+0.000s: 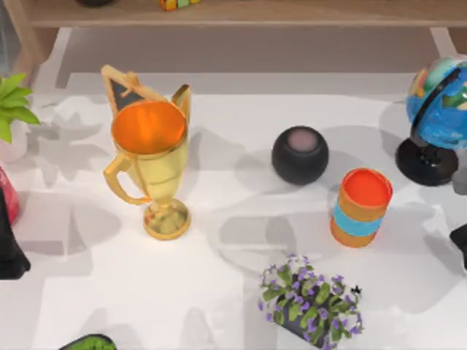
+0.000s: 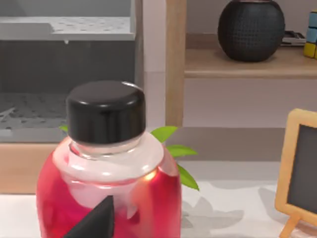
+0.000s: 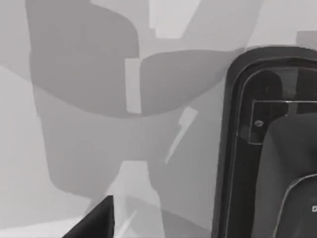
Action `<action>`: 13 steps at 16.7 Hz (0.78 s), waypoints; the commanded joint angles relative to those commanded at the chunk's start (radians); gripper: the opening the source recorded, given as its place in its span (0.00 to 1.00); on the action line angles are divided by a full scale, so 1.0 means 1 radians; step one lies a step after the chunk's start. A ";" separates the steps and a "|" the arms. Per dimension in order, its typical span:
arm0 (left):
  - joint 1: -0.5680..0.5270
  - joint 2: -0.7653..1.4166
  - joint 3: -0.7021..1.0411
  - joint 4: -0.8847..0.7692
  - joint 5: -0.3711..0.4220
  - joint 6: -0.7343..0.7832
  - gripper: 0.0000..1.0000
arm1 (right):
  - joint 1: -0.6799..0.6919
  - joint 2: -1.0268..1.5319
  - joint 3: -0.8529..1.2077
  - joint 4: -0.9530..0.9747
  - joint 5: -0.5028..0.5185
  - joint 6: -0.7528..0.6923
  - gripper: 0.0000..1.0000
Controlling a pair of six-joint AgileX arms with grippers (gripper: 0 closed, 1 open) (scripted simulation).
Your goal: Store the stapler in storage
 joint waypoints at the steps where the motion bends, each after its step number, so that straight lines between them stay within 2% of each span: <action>1: 0.000 0.000 0.000 0.000 0.000 0.000 1.00 | 0.000 0.000 0.000 0.000 0.000 0.000 1.00; 2: 0.000 0.000 0.000 0.000 0.000 0.000 1.00 | 0.000 0.000 0.000 0.000 0.000 0.000 1.00; 13: 0.000 0.000 0.000 0.000 0.000 0.000 1.00 | 0.000 0.000 0.000 0.000 0.000 0.000 0.17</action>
